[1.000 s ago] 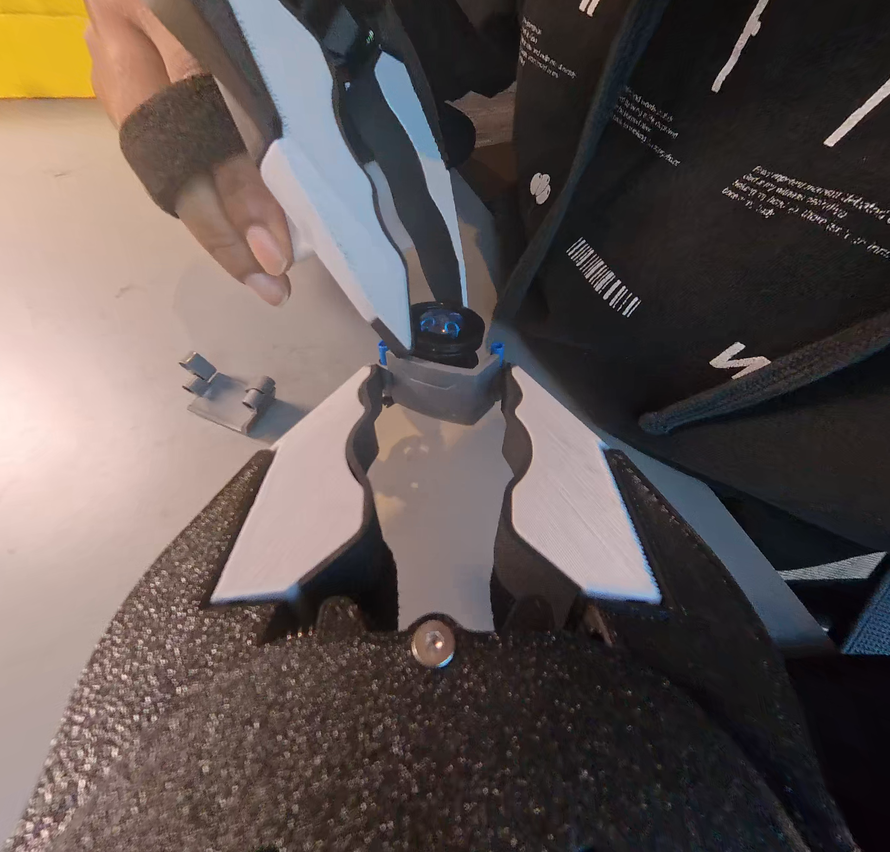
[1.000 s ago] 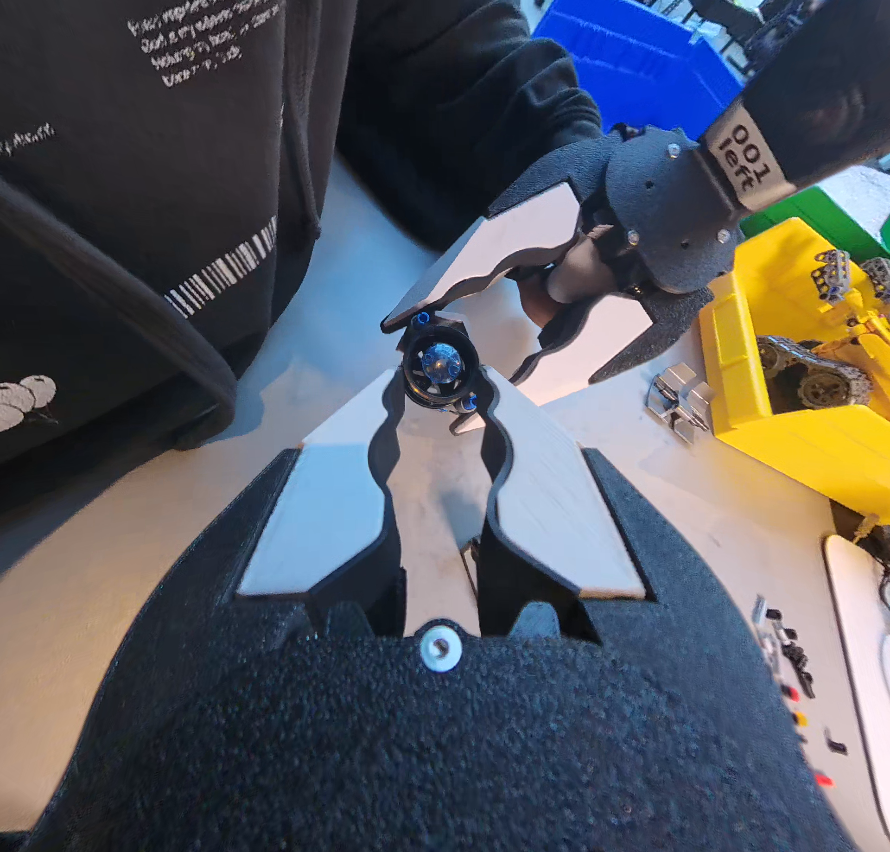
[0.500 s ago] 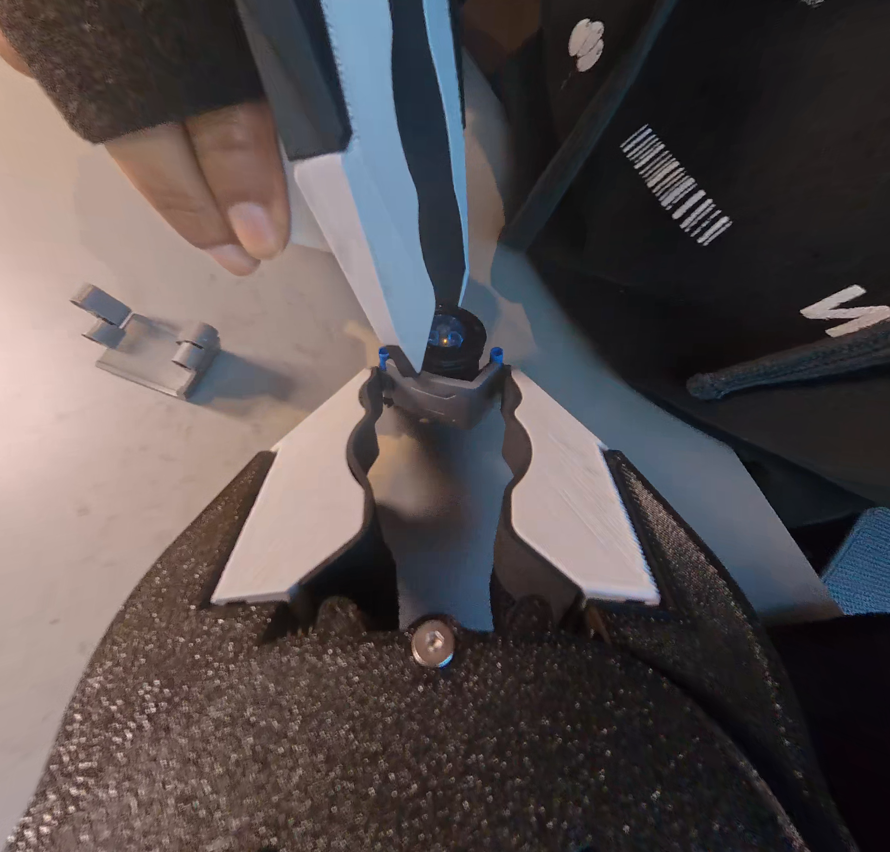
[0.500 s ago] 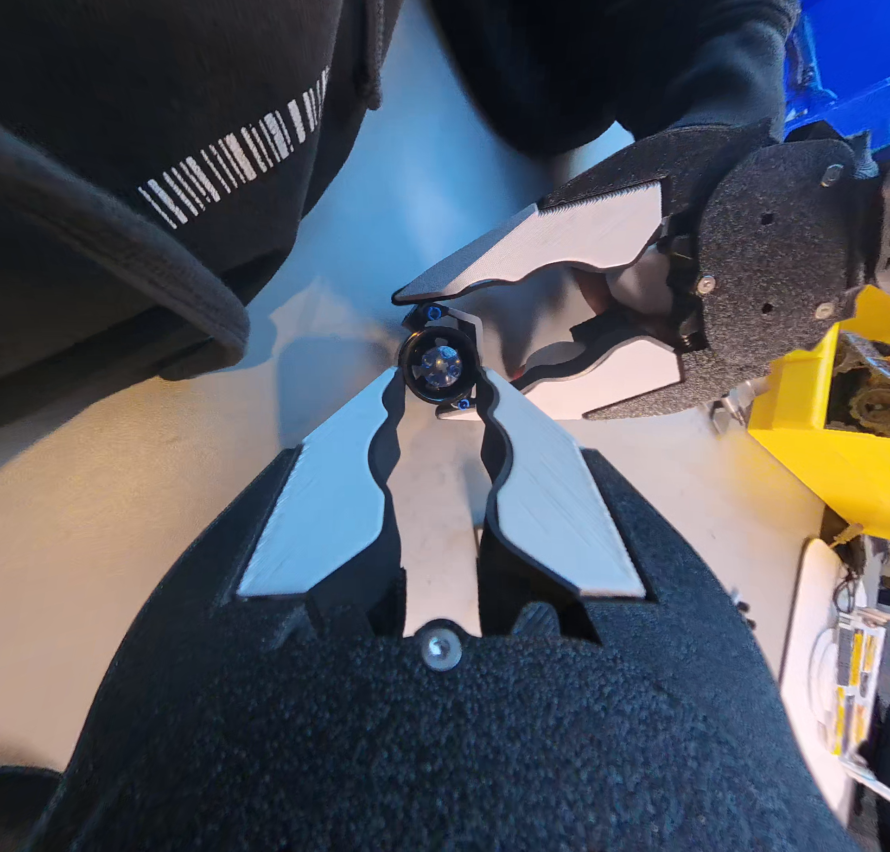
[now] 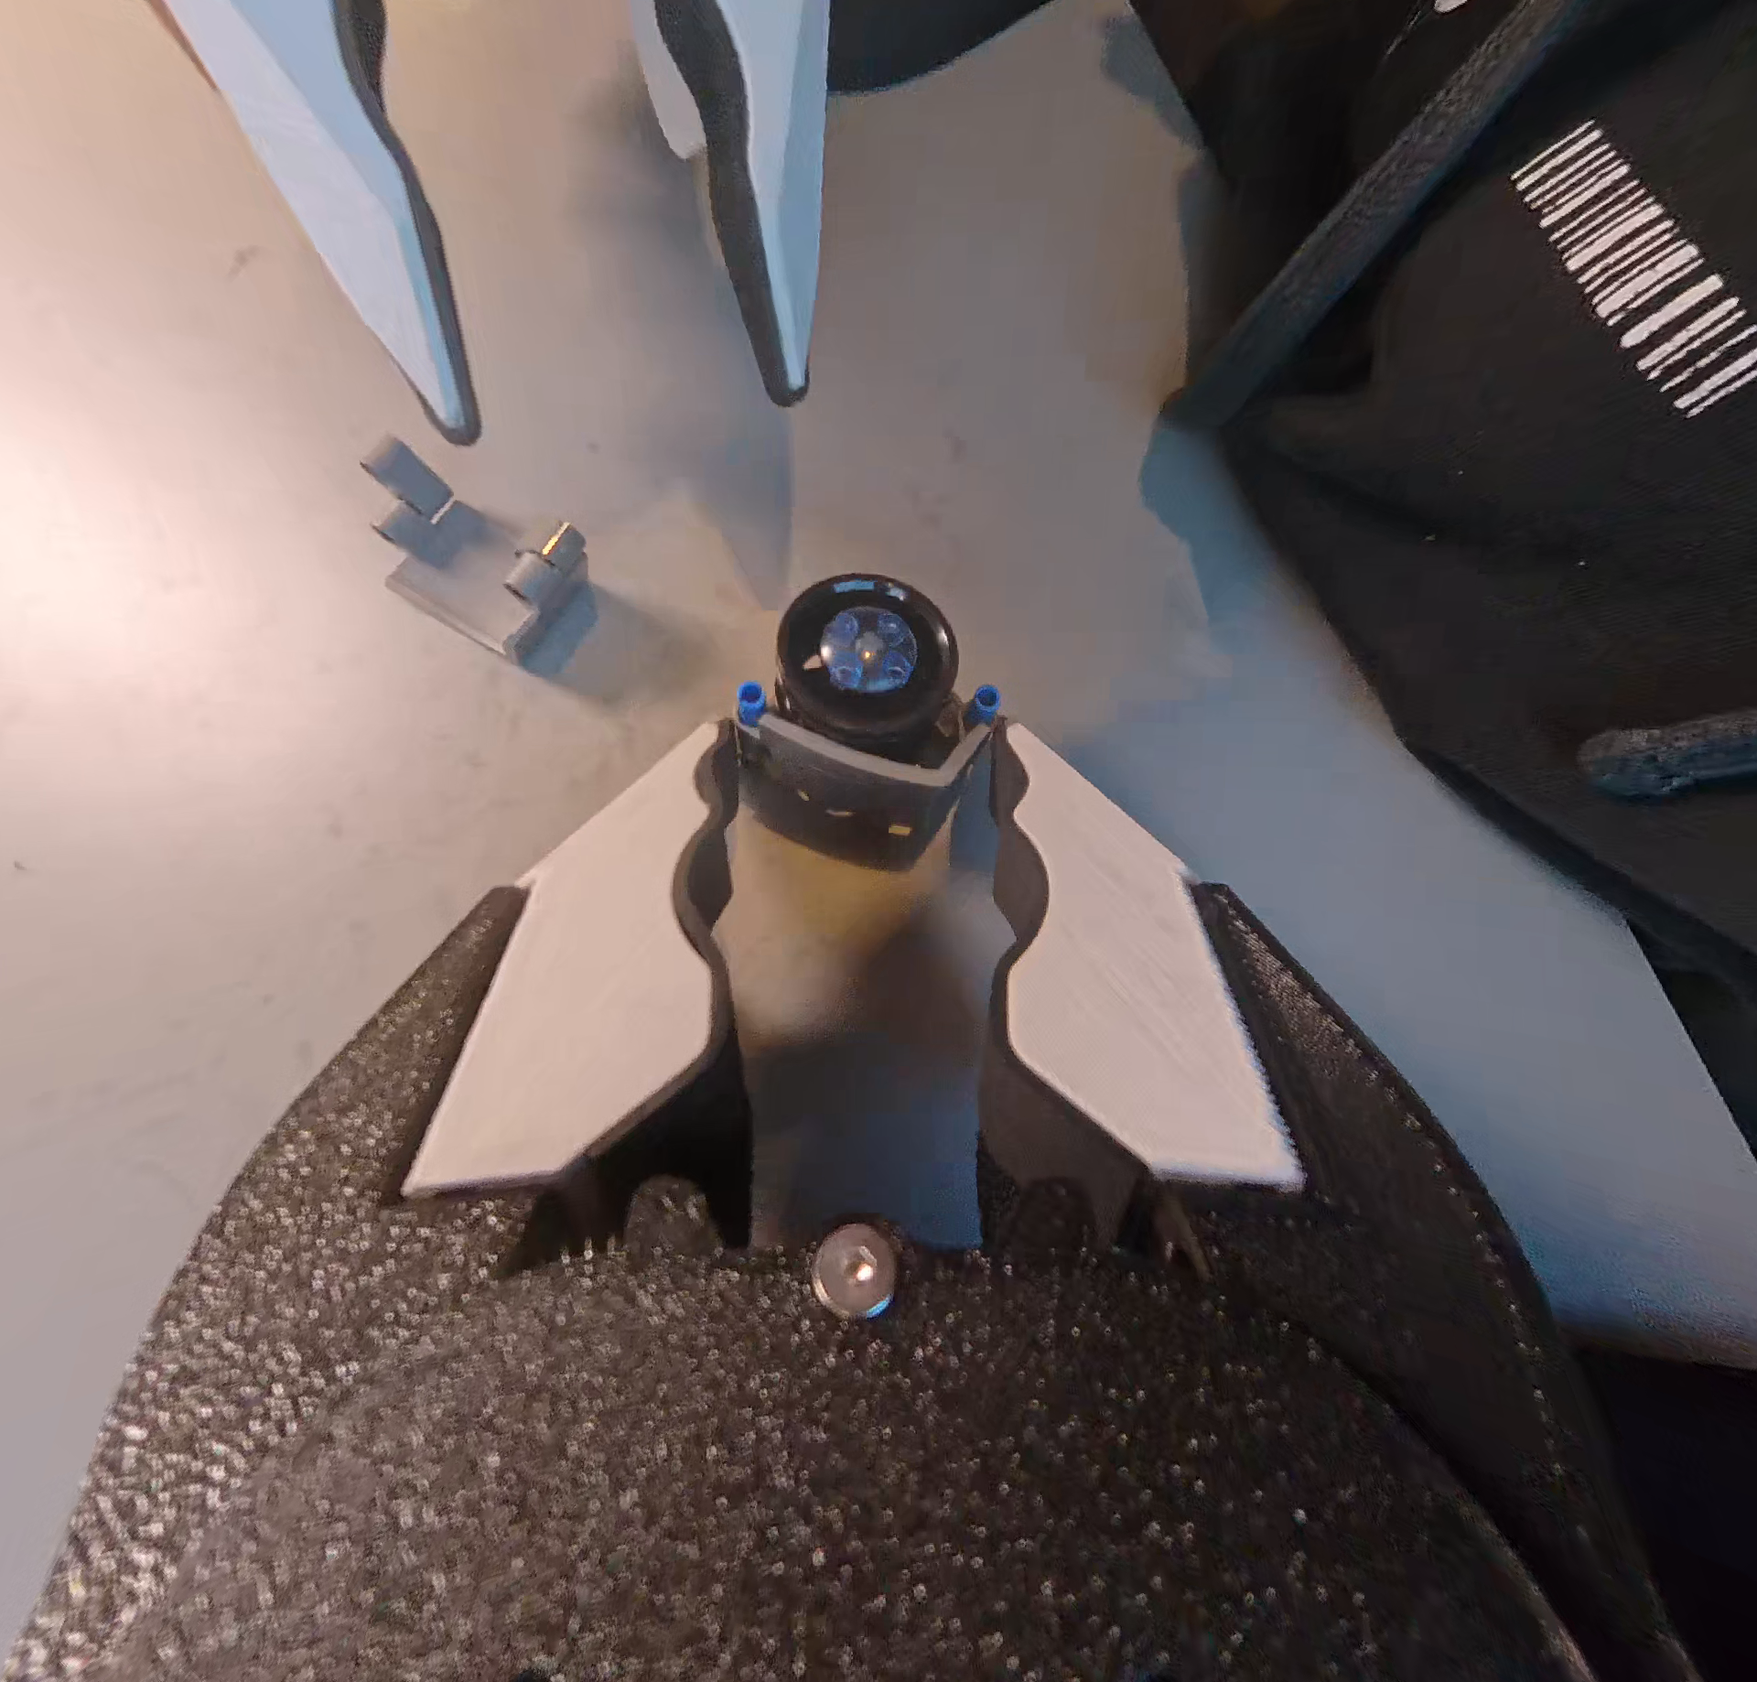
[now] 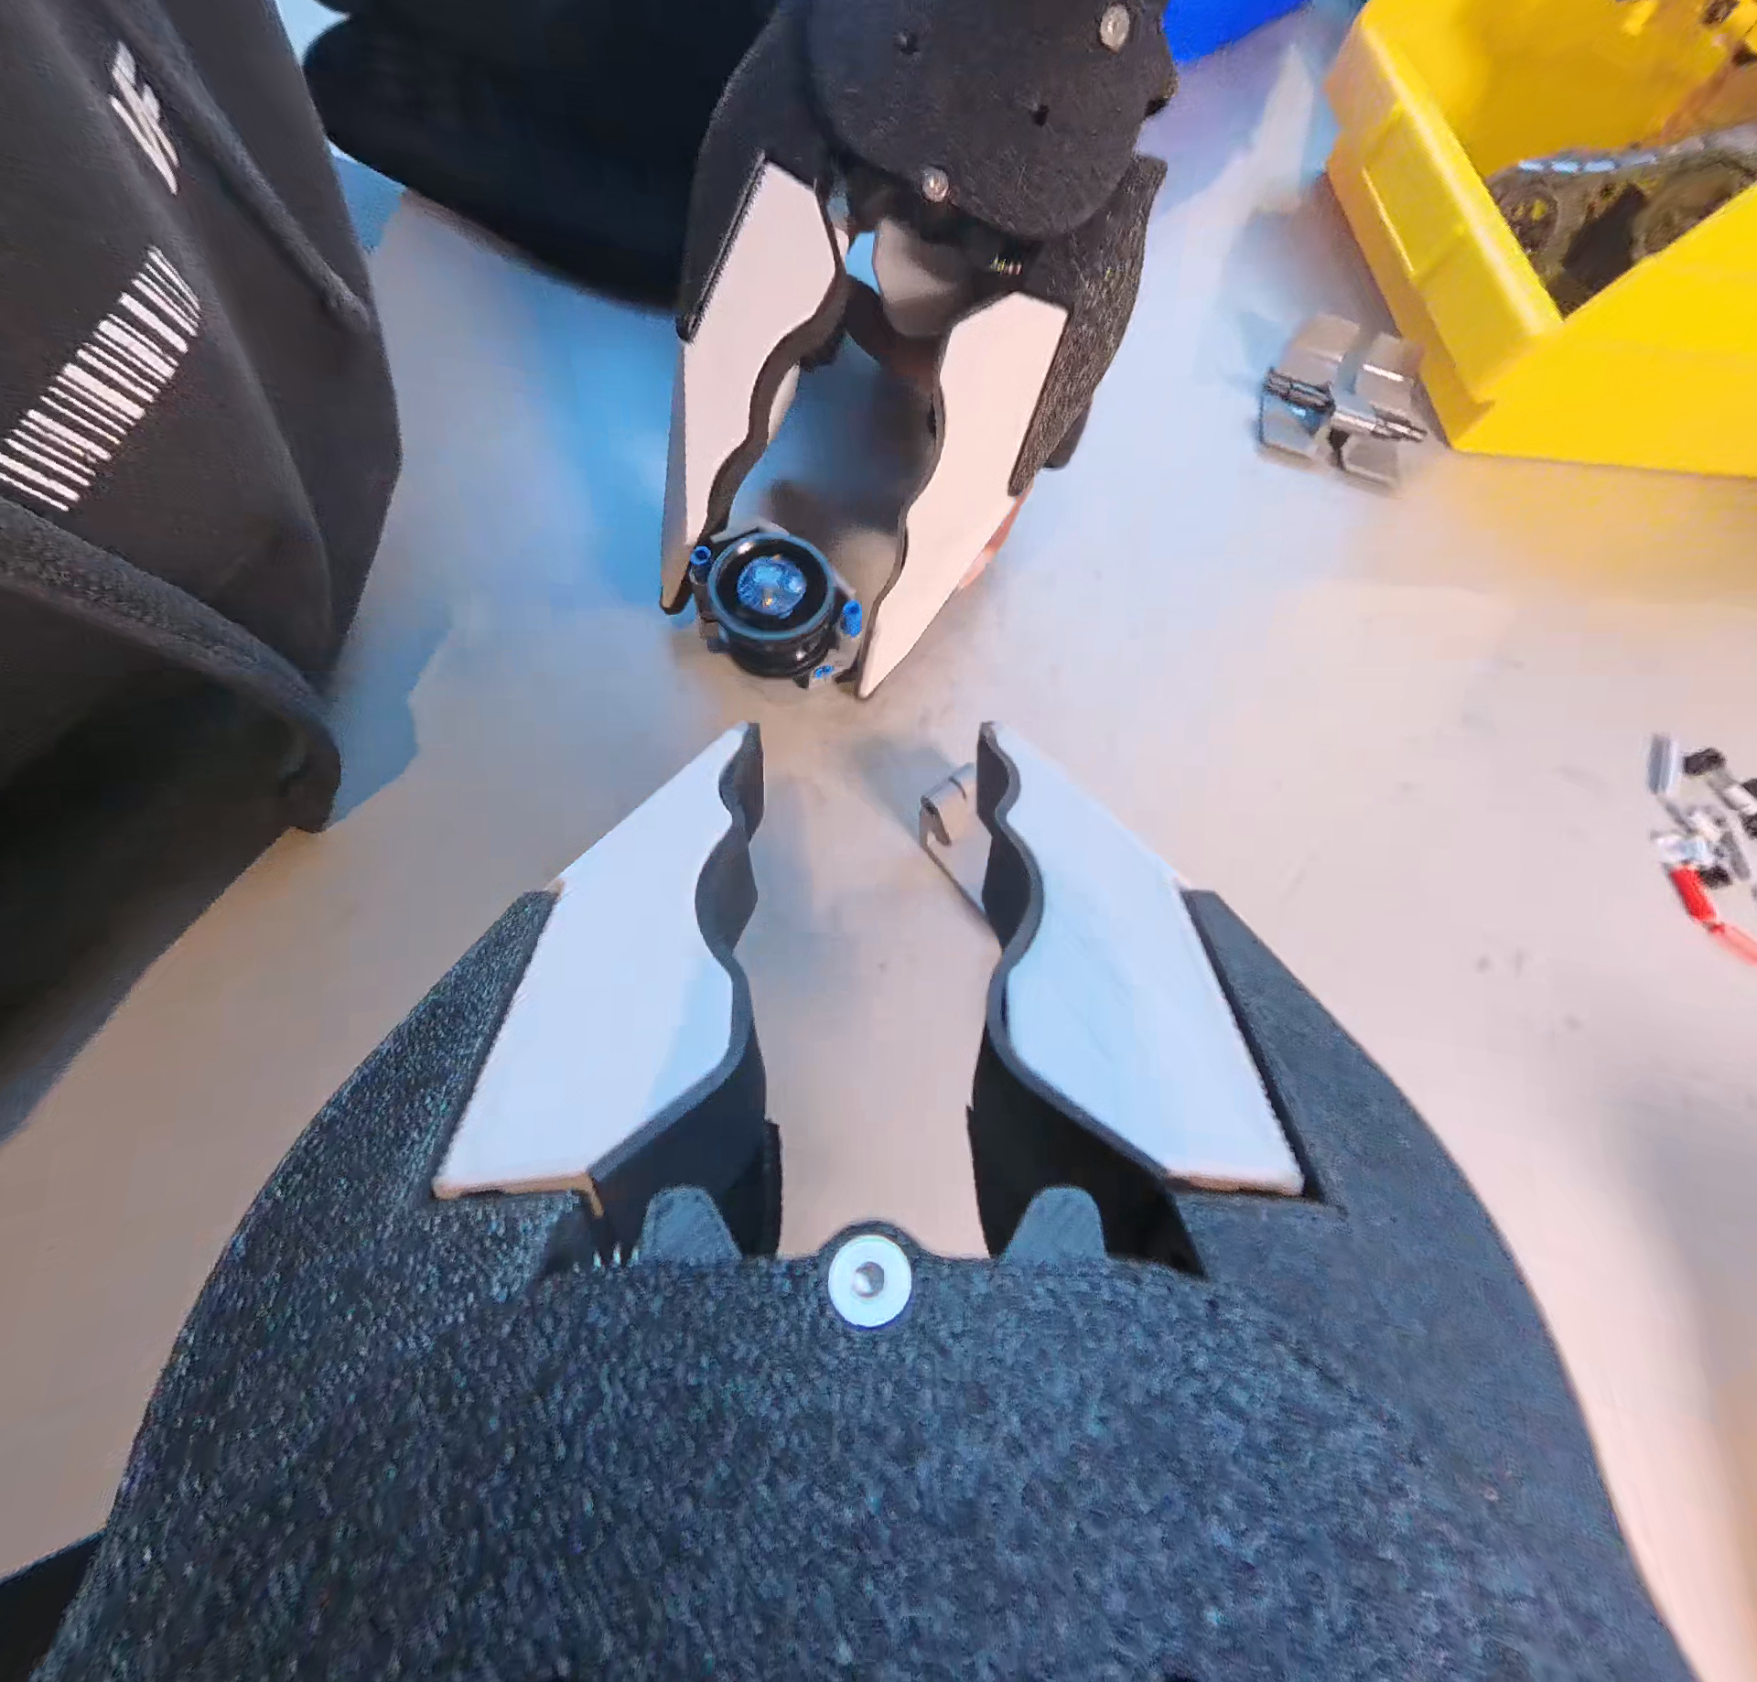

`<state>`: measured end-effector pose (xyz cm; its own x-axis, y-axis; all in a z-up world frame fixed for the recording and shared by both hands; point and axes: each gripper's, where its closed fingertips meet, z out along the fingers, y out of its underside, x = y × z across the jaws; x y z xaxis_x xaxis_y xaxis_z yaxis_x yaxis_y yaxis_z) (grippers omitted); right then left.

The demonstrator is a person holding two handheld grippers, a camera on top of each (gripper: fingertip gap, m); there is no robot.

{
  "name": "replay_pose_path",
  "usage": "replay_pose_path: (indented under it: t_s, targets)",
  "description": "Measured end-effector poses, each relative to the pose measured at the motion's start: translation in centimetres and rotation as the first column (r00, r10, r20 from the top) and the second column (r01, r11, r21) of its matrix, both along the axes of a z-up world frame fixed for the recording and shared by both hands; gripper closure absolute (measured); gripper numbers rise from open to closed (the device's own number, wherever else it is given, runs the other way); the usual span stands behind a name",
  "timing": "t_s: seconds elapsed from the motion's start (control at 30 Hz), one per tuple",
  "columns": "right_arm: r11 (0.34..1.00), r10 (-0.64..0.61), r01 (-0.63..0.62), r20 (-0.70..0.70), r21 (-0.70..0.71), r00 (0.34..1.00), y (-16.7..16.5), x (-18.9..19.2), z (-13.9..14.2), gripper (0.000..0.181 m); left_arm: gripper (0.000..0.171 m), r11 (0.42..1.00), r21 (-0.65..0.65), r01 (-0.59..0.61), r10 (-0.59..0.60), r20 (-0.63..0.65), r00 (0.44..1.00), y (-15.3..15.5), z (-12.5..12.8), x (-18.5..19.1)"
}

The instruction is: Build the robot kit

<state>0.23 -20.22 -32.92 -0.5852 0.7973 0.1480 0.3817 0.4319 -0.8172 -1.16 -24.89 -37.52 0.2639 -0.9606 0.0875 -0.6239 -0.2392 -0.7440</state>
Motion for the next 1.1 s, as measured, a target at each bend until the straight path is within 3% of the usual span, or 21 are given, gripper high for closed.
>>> replay_pose_path:
  t_s: [0.33, 0.5, 0.67, 0.83, 0.97, 1.03, 1.1]
  targets:
    - [0.999, -0.033, 0.033, 0.002, -0.031, 0.999, 0.8, -0.2, -0.3, 0.138, 0.109, 0.995, -0.012, -0.102, 0.102, 0.003, 0.995, 0.2, 0.9, -1.6]
    - [0.998, -0.057, 0.056, -0.002, -0.034, 0.998, 1.7, -0.3, -0.5, 0.138, 0.118, 0.991, 0.004, -0.135, 0.135, 0.005, 0.991, -0.4, 0.9, -1.7]
    - [0.998, -0.063, 0.063, 0.087, 0.010, 0.994, 2.7, 0.0, -2.1, 0.138, 0.141, 0.993, 0.031, -0.116, 0.116, -0.009, 0.993, 0.2, 0.8, -1.1]
    - [0.997, -0.074, 0.072, 0.110, 0.027, 0.991, 3.1, -0.1, -2.7, 0.147, 0.141, 0.986, 0.057, -0.159, 0.158, 0.022, 0.987, 1.6, 1.3, -1.3]
    - [0.996, -0.068, 0.060, 0.128, 0.059, 0.990, 2.2, -1.0, -3.4, 0.149, 0.129, 0.971, 0.054, -0.232, 0.225, 0.114, 0.968, 2.1, 2.6, -2.2]
    - [0.994, -0.068, 0.055, 0.125, 0.098, 0.990, 2.1, -1.3, -3.9, 0.168, 0.123, 0.955, 0.041, -0.293, 0.276, 0.232, 0.933, 2.7, 4.3, -2.7]
    - [0.996, -0.053, 0.044, 0.113, 0.081, 0.992, 1.9, -1.4, -3.6, 0.168, 0.119, 0.933, 0.039, -0.358, 0.324, 0.341, 0.882, 3.4, 6.2, -3.4]
